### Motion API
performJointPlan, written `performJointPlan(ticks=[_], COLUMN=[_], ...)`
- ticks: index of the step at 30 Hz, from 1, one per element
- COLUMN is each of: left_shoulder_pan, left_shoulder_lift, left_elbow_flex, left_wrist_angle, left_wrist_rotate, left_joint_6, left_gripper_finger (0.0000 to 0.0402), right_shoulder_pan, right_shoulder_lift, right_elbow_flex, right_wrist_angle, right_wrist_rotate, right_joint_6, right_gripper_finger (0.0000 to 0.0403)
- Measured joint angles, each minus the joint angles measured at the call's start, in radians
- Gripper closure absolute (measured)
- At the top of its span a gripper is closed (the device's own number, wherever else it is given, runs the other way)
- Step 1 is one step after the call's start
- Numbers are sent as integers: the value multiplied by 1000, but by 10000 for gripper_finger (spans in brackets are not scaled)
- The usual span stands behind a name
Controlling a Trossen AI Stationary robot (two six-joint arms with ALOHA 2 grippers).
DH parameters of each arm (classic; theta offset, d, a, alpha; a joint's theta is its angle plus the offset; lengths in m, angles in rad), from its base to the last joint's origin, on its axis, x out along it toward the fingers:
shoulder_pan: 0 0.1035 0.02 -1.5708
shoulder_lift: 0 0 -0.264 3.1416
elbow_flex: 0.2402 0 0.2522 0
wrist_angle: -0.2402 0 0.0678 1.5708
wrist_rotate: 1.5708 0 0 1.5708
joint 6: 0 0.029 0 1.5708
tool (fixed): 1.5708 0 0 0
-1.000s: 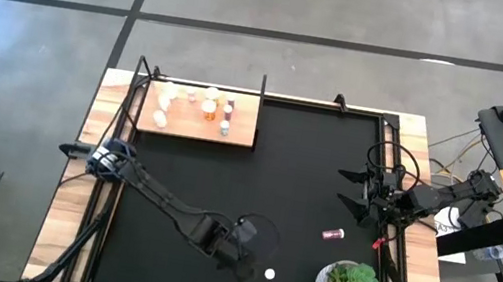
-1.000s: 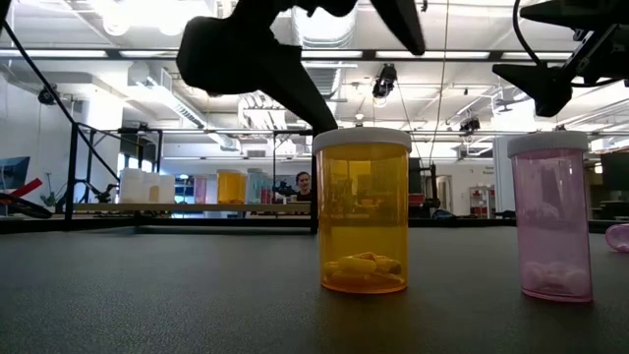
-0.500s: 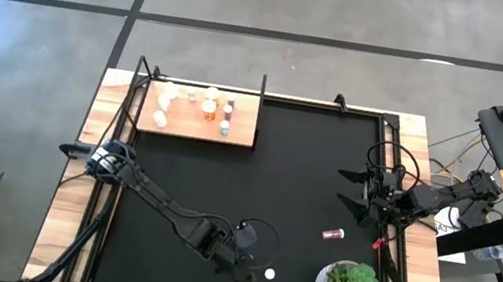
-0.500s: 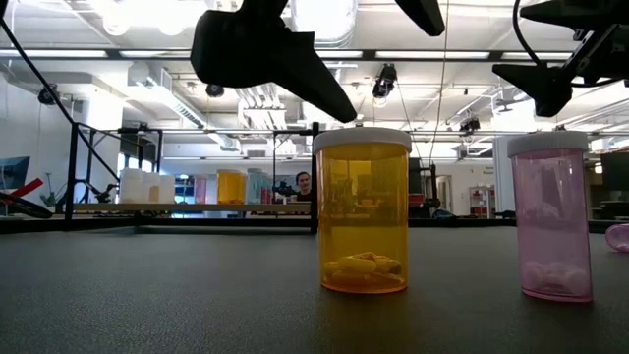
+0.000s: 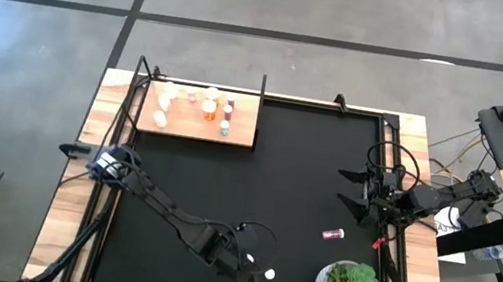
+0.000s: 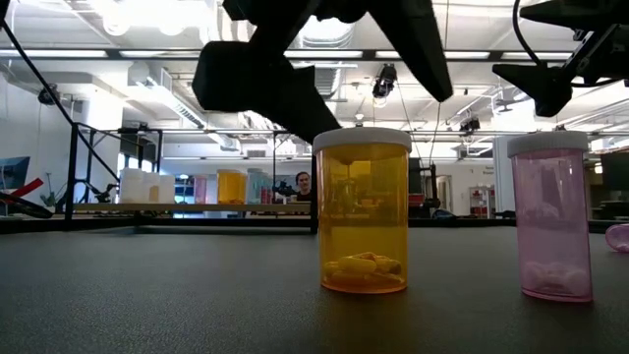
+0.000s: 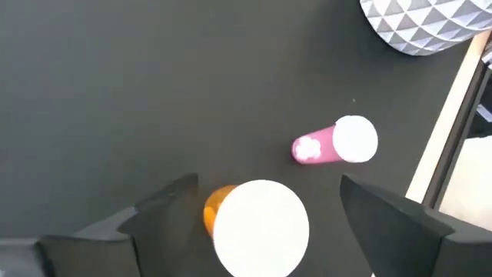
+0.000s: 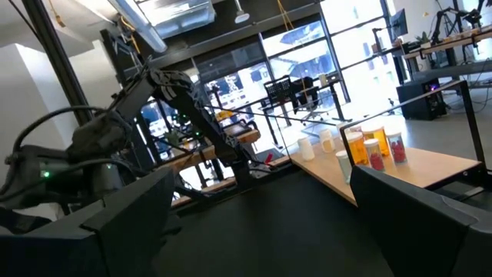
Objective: Pick and place medicine bottles onto shelf by color
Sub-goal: Put the orange pill bottle on the shelf aligned with the orange pill bottles
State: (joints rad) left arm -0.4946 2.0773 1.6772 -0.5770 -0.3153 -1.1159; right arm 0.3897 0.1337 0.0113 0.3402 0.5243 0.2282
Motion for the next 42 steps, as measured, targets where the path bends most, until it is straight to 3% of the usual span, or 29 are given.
performJointPlan(ticks=[10,24,28,42], left_shoulder_pan=[-11,-12,-10,3], left_shoulder_lift=[10,64,64,63], left_elbow_flex=[0,1,1,1], left_wrist_angle=[-17,-15,-17,-53], left_wrist_rotate=[8,26,26,19], left_joint_6=[-29,-136,-148,-282], left_gripper_finger=[39,32,49,179], right_shoulder_pan=[0,0,0,0], right_shoulder_lift=[0,0,0,0], right_elbow_flex=[0,0,0,0], right_wrist_angle=[0,0,0,0], right_wrist_rotate=[0,0,0,0], right_joint_6=[0,0,0,0], right_gripper_finger=[19,19,19,19])
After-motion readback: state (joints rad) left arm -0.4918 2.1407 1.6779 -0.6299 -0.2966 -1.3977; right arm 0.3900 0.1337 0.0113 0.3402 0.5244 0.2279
